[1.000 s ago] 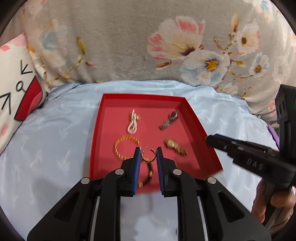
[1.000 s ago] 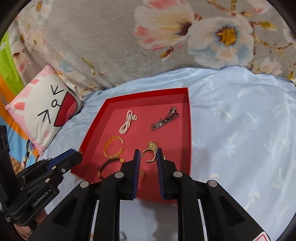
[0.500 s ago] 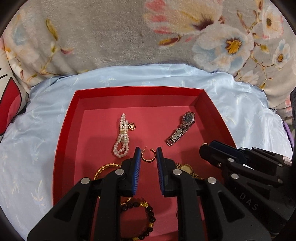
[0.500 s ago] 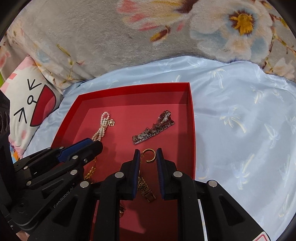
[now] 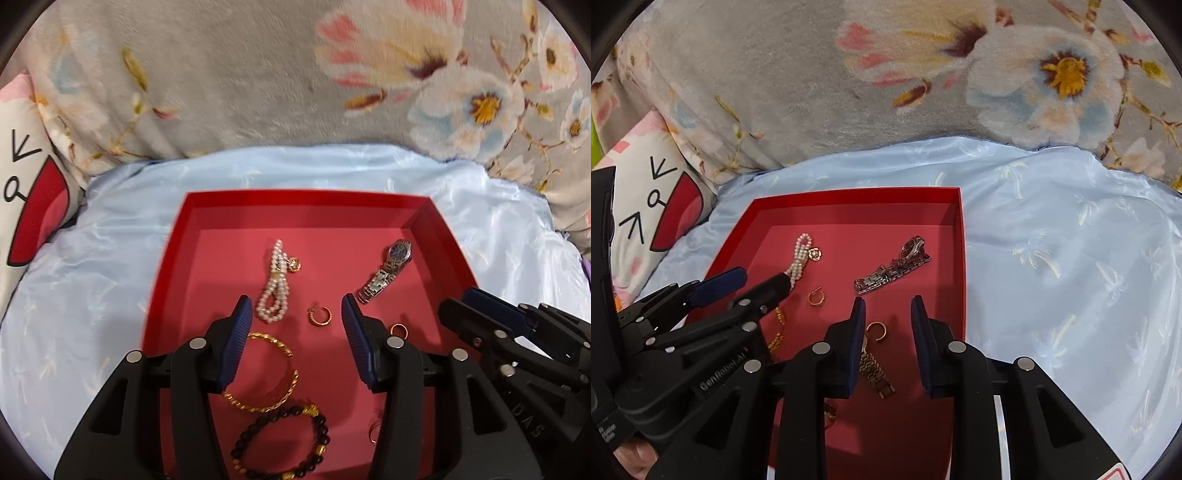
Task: Organize jewelry
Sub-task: 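Carry both earrings into the red box and open both tools, then lift both tools out of the red box back over the remaining jewelry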
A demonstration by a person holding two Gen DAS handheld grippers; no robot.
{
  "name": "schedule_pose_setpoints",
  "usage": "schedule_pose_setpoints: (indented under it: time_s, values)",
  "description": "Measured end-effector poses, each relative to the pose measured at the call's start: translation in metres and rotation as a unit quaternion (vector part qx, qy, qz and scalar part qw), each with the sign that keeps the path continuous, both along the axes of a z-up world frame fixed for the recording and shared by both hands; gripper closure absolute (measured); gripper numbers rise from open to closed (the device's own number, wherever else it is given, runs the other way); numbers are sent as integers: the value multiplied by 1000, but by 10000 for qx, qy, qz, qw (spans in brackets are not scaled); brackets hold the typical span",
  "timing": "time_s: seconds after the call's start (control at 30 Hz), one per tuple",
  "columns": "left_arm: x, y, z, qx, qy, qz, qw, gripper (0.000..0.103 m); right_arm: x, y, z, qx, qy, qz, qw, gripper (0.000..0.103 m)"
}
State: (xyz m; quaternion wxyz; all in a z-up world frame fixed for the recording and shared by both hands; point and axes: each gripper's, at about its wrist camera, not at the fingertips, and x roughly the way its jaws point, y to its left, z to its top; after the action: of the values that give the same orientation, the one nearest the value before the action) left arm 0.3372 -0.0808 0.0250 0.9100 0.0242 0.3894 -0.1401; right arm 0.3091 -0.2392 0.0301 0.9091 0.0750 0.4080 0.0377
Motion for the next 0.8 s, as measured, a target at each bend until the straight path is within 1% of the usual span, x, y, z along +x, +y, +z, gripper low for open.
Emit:
schedule_pose_setpoints:
  time_s: [0.1, 0.17, 0.27, 0.47, 0.57, 0.67, 0.8]
  values:
    - [-19, 12, 13, 8, -207, -2, 9998, 55, -17, -2, 9, 36, -89, -18, 10000, 77]
    - [-34, 22, 19, 52, -312, 32, 9995, 55, -36, -3, 14, 70, -169, 4, 9998, 75]
    - [-62, 42, 25, -15, -384, 67, 9992, 55, -67, -1, 19, 93, -270, 23, 9996, 71]
    - [-116, 76, 25, -52, -362, 226, 9991, 55, -128, 8, 21, 104, -297, 113, 9994, 71]
    - [-142, 91, 21, -142, -258, 304, 9991, 55, -156, 12, 18, 100, -254, 124, 9995, 71]
    - [-162, 99, 14, -135, -193, 394, 9989, 55, -181, 17, 12, 148, -168, 160, 9996, 71]
    - [-192, 104, 3, -57, -80, 393, 9992, 55, -211, 27, -2, 191, 24, 269, 9995, 71]
